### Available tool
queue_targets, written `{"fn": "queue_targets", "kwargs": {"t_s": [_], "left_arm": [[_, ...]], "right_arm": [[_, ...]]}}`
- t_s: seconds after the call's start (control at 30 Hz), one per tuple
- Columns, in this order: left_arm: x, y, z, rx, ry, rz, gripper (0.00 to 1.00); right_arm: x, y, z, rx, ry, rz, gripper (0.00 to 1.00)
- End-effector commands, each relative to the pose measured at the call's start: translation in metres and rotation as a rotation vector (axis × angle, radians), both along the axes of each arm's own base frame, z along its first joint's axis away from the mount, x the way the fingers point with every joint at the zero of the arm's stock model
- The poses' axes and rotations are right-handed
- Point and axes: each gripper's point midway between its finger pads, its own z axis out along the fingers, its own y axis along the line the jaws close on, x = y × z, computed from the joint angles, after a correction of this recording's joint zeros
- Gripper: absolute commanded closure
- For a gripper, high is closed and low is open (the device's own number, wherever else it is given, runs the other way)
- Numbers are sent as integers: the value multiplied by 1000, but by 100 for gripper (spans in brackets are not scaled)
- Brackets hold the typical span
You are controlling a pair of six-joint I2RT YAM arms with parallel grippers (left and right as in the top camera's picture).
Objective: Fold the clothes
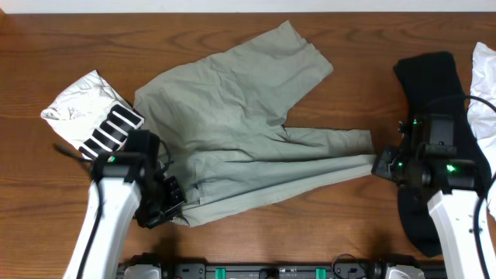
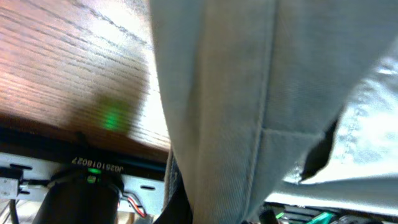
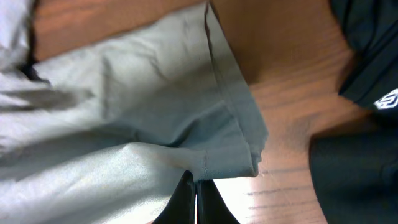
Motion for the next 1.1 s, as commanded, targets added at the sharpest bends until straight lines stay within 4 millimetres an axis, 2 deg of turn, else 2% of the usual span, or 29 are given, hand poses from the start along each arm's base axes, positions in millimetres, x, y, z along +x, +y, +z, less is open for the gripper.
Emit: {"fn": "queue_targets", "kwargs": {"t_s": [0.0,0.13,0.27,0.37,0.5,0.63,0.8,0.93,1.07], "left_arm": [[0,5,22,24,-106,-12,94],[-8,-9,38,-66,-186,-1,94],[-11,-9,47,-74,-236,59,94],[3,-7,53,-69,-322,97,94],[34,-8,63,-89,-439,156,94],[56,-9,72,-114,-505,227,94],[54,-9,67,-110,-474,230,94],[45,-9,60,-100,-413,231,94],[31,-8,54,-89,-353,219,94]], "right_arm": [[15,-19,35,-104,-128,-19,98],[33,-19,78,-138,-287,29,99],[51,-13,116,-145,-420,80,99],[68,-10,140,-140,-527,98,99],[89,-5,153,-134,-606,136,99],[101,-2,145,-131,-594,146,99],[99,-2,123,-119,-509,151,99],[72,-5,93,-130,-345,157,98],[39,-17,58,-172,-129,127,83]]}}
